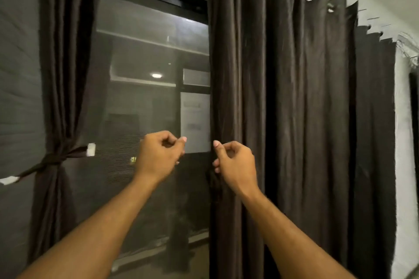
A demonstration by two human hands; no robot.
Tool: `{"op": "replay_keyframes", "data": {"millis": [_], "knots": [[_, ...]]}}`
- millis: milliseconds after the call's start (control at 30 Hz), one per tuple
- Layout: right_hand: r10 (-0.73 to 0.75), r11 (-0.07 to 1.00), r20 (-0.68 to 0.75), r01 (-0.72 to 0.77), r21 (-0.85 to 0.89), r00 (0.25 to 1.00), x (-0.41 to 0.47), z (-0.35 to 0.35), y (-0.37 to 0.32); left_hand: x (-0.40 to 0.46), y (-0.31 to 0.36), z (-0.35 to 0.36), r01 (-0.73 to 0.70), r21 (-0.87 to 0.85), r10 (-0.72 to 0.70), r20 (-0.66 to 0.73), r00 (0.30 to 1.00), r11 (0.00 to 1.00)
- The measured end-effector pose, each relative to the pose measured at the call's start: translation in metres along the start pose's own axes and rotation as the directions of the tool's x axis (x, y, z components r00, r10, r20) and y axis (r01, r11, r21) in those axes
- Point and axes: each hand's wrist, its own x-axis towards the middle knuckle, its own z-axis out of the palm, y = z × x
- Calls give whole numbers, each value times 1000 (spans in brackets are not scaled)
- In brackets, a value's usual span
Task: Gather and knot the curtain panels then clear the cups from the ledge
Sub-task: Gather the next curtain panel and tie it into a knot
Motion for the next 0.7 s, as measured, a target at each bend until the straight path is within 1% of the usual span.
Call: {"op": "replay_keyframes", "data": {"millis": [100,200,333,467,567,700], "knots": [[-23,1000,-63,22,-19,998,40,-54,25,25,15,60,-63,67,63,5,998,996],[-42,999,-116,38,-30,992,81,-99,45,47,30,113,-111,86,113,-21,993,990],[-86,992,-132,73,-100,987,135,-130,59,83,35,161,-114,158,122,-42,992,981],[-138,983,-133,120,-136,982,187,-138,67,121,36,197,-71,199,79,-31,996,977],[-152,982,-100,138,-132,983,225,-131,76,146,35,218,-92,191,106,-65,992,977],[-147,975,-71,132,-180,987,272,-111,83,177,27,227,-111,154,132,-129,983,982]]}}
